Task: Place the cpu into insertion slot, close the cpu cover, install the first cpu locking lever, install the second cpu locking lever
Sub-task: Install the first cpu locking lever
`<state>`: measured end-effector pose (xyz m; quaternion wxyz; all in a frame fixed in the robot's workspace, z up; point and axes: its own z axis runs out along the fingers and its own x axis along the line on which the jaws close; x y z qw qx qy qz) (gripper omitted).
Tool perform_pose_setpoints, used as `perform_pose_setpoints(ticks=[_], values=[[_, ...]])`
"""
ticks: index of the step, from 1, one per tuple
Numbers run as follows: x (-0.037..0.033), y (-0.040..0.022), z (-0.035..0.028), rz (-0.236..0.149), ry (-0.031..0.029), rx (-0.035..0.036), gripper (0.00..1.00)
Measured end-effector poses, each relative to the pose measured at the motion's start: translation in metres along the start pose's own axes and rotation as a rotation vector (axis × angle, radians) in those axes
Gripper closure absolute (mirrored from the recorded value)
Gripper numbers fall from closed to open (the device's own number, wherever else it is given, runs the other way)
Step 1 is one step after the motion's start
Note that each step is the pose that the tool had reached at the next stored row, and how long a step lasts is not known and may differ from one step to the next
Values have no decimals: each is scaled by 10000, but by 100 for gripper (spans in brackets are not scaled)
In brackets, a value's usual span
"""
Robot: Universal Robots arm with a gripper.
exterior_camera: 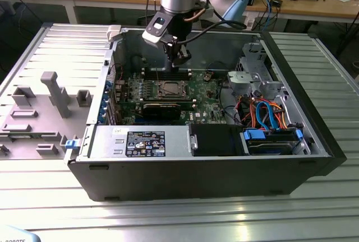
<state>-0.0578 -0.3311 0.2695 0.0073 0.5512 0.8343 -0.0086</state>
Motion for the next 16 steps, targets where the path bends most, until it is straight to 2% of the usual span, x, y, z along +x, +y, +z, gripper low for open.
perform_pose_setpoints(ticks=[16], values=[[-3, -2, 0, -98, -2, -2, 89]])
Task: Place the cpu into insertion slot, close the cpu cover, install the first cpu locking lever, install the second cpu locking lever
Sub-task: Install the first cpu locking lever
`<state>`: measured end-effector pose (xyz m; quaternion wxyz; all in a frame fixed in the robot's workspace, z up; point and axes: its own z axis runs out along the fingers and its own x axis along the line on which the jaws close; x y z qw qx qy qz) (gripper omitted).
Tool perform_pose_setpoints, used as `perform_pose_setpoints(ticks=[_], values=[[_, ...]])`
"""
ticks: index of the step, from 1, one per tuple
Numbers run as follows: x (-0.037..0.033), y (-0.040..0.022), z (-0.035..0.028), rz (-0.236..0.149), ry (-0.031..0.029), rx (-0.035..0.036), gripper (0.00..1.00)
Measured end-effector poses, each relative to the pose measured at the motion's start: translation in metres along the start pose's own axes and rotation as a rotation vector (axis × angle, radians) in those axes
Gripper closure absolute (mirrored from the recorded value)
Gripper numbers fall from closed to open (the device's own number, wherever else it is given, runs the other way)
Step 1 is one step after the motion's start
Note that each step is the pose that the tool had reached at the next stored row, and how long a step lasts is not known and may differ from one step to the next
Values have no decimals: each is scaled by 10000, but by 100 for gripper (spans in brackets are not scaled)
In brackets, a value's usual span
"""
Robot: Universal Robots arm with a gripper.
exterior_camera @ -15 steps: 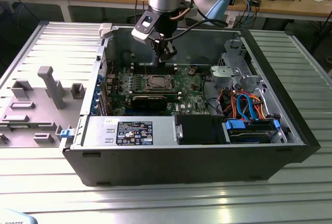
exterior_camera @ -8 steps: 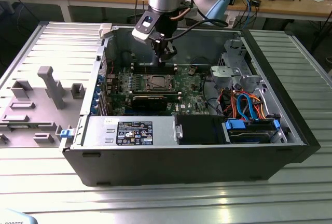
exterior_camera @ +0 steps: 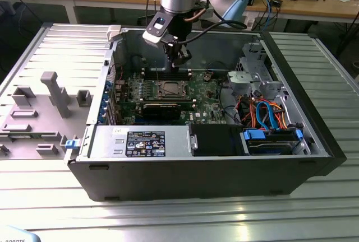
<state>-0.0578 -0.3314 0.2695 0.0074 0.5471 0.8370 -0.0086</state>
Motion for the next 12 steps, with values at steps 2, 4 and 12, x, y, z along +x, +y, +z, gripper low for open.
perform_pose_setpoints(ticks=[2, 4, 12], values=[[-1, -1, 1, -85, 3, -3, 89], [-7, -3, 1, -249, 0, -7, 89], [-10, -4, 7, -1634, -5, -40, 89]])
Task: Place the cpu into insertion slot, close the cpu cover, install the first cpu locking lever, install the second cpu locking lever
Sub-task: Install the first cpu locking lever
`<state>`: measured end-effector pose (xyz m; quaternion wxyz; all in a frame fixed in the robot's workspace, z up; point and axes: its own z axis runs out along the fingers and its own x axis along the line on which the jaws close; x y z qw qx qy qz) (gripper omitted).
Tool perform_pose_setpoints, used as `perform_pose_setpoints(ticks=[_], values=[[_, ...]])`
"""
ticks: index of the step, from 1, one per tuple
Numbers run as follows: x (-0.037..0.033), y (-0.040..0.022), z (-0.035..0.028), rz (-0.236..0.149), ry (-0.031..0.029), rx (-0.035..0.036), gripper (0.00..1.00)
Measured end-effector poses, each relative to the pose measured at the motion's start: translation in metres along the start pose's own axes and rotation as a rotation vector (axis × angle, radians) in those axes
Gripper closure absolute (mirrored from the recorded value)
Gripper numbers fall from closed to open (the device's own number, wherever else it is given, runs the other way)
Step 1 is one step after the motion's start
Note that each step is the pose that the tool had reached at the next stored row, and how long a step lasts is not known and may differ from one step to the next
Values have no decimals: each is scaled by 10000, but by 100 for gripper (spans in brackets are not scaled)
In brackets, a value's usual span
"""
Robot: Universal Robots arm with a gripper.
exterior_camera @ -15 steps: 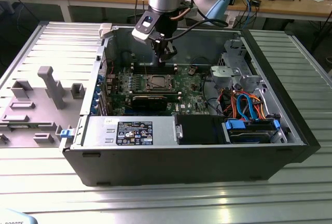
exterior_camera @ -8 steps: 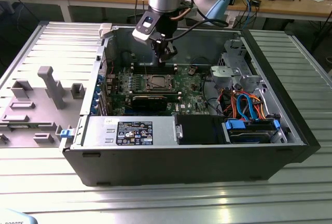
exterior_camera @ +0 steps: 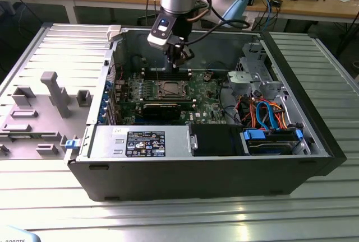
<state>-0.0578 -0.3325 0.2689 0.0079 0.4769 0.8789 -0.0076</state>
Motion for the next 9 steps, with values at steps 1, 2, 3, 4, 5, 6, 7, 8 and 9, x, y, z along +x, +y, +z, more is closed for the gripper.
perform_pose_setpoints(ticks=[1, 2, 3, 4, 5, 6, 7, 8, 9], values=[[0, 0, 0, -131, 0, -4, 89], [0, 0, 0, -270, -1, -7, 89], [0, 0, 0, -409, -3, -8, 89], [0, 0, 0, -546, -3, -11, 89], [0, 0, 0, -664, -4, -14, 89], [0, -1, 0, -751, -4, -15, 89], [0, -1, 0, -868, -5, -18, 89], [0, -1, 0, -959, -6, -20, 89], [0, -1, 1, -1115, -7, -23, 89]])
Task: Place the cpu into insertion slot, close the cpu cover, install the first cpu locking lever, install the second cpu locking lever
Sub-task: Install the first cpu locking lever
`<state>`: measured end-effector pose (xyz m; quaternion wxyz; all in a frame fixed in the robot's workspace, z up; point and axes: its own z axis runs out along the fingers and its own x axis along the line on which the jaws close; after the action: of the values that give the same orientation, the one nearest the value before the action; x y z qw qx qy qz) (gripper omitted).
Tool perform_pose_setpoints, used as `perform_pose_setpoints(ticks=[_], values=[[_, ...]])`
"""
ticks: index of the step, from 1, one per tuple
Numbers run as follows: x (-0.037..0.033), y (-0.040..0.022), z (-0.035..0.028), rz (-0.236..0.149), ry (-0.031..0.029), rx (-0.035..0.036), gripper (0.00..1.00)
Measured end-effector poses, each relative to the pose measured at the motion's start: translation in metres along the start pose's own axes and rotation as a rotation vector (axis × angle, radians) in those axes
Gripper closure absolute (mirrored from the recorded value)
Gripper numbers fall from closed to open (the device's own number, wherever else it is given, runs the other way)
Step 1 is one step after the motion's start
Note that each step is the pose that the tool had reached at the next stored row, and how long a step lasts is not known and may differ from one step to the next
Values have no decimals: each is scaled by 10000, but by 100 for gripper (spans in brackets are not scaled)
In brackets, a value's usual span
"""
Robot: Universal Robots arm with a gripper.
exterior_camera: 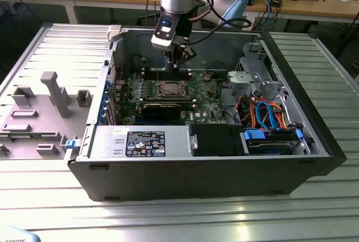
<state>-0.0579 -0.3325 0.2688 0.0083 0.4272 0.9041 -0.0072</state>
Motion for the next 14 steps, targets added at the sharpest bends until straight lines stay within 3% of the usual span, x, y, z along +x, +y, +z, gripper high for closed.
perform_pose_setpoints(ticks=[14], values=[[4, -10, 6, -1516, -9, -33, 89]])
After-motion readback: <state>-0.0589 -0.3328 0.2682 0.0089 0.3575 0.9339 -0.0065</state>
